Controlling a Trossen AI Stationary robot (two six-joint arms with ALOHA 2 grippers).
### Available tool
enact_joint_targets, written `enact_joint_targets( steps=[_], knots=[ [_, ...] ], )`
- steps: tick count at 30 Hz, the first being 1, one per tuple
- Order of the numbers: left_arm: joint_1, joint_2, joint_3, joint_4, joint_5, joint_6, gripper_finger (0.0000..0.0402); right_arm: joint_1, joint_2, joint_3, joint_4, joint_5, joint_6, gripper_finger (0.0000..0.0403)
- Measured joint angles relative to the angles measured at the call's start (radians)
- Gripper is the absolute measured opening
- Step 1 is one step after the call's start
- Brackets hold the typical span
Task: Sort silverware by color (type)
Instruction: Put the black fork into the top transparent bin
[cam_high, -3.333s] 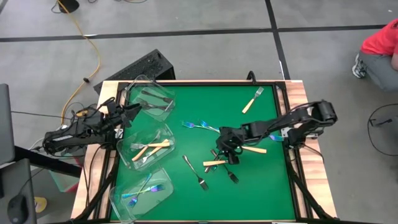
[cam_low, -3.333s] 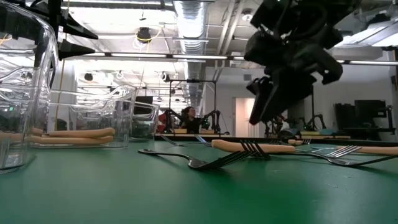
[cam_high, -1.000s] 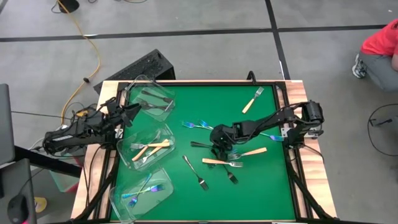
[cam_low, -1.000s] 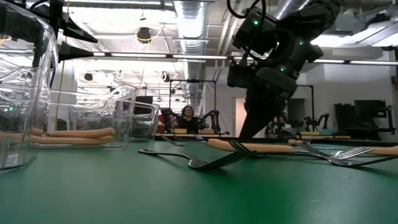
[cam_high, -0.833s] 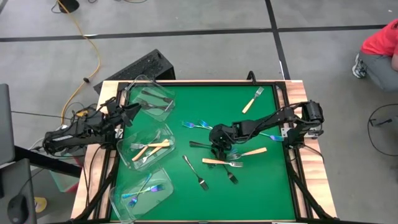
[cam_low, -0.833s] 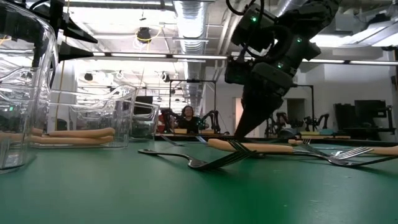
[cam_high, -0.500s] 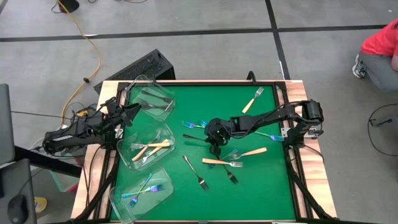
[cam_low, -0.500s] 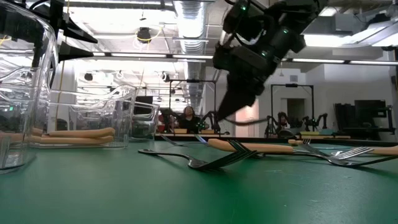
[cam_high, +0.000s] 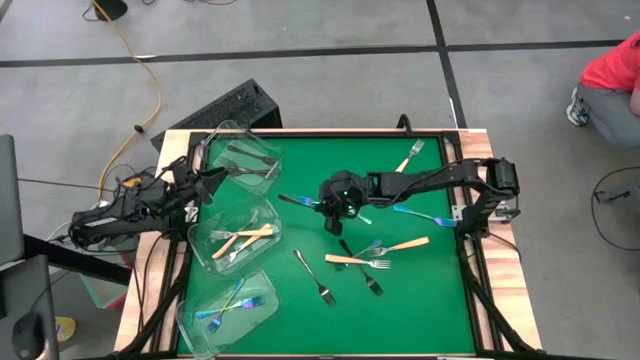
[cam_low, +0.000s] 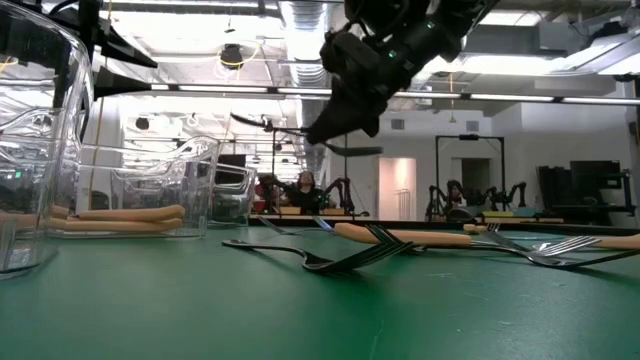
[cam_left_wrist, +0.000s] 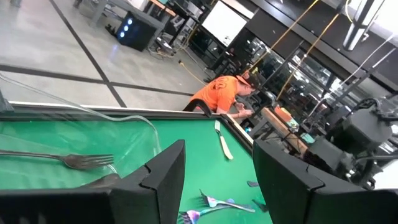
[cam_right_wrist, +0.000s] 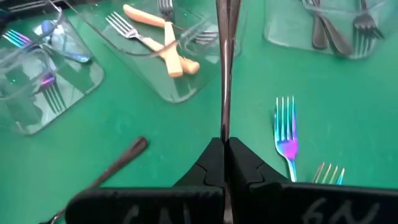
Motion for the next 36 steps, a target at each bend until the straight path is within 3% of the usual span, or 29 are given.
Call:
enact_joint_targets(
  steps=[18, 36],
  knots=[
    [0.000, 0.000, 0.000, 0.000, 0.001, -0.005, 0.0172, 0.000, 0.000, 0.008, 0.010, 0.041, 0.019, 0.0013],
    [0.000, 0.000, 0.000, -0.002, 0.002, -0.007, 0.0172, 0.019, 0.000, 0.009, -0.093, 0.056, 0.077, 0.0013]
  ],
)
